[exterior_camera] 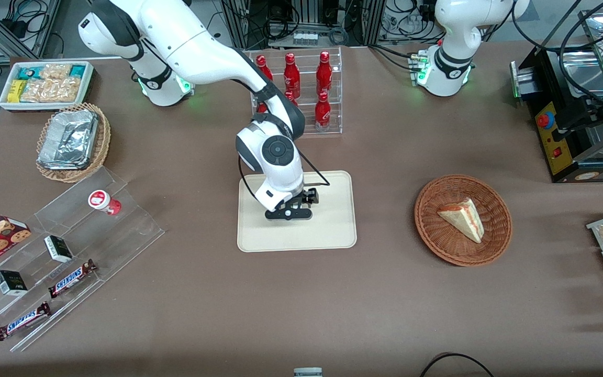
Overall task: Place green gum on tray
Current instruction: 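Lower the gum tub onto the tray and open the right gripper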
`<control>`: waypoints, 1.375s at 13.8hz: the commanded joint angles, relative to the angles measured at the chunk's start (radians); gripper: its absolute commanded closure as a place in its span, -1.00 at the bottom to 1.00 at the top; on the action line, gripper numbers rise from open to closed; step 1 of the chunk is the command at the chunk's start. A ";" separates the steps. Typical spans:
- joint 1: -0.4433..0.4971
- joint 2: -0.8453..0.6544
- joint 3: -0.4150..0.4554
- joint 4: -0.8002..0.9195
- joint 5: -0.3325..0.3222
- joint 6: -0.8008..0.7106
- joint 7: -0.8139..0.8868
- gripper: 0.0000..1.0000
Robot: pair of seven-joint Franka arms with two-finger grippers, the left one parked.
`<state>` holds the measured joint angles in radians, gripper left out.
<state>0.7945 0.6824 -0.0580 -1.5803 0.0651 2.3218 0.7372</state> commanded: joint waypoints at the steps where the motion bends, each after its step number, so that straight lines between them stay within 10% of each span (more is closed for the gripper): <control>1: 0.005 0.011 -0.006 0.031 -0.002 0.001 -0.031 -1.00; 19: -0.274 -0.280 -0.014 0.031 0.047 -0.567 -0.658 -1.00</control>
<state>0.5767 0.4343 -0.0778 -1.5443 0.0917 1.8115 0.1700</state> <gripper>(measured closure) 0.000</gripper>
